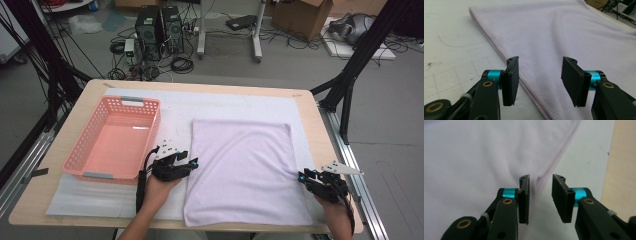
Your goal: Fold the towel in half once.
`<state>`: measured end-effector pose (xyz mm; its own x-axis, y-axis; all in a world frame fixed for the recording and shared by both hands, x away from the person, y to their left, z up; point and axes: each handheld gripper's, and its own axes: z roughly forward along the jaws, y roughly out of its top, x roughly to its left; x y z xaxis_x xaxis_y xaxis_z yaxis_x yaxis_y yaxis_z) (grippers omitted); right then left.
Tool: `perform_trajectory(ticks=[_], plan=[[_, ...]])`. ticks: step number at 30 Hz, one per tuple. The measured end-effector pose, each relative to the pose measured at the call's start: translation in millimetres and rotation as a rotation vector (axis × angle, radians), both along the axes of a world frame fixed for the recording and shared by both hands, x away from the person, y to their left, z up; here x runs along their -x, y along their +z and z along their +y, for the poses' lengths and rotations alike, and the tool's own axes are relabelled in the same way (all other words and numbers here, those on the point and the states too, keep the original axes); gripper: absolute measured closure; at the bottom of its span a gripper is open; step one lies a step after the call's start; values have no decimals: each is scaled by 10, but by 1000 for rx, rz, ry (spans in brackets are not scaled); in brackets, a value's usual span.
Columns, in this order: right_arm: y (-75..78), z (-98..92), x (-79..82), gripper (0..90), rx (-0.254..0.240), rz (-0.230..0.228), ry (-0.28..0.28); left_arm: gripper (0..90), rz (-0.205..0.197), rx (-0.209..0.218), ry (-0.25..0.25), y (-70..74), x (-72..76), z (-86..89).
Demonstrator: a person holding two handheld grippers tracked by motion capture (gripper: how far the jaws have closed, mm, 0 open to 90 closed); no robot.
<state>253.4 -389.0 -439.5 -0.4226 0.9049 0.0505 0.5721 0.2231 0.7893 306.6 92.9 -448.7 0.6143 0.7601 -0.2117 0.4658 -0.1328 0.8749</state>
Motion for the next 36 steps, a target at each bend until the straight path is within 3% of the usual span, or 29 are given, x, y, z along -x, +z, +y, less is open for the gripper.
perform_trajectory(ticks=[4,6,10,12,13,15,20,23,24,25,27,33,35,36], plan=[[44,72,-54,616,-24,-41,36,489,41,15,36,-19,-66,15],[31,125,-101,606,-17,-29,57,492,65,-10,36,-6,-119,0],[21,216,-215,604,-8,-21,83,499,46,7,67,-10,-247,-61],[33,231,-267,604,-7,-19,92,521,105,12,106,-40,-321,-66],[38,230,-295,604,-6,-18,90,529,133,20,95,-40,-363,-57],[43,213,-351,604,-5,-14,85,505,105,-3,102,-21,-431,-77],[18,117,-434,594,-32,1,49,514,89,-38,92,22,-599,-182],[9,94,-413,590,-34,6,50,522,53,-64,127,52,-714,-215],[6,86,-409,589,-34,3,52,532,38,-91,127,68,-758,-230],[1,79,-404,588,-36,4,51,549,3,-89,130,67,-807,-240],[-6,64,-395,589,-43,8,50,548,34,-103,122,70,-924,-243],[-8,34,-400,588,-60,7,48,532,69,-101,176,30,-1183,-241],[-13,30,-413,588,-63,10,44,533,131,-121,178,-7,-1282,-250],[-15,34,-418,588,-67,17,41,534,137,-129,186,-17,-1316,-262]])
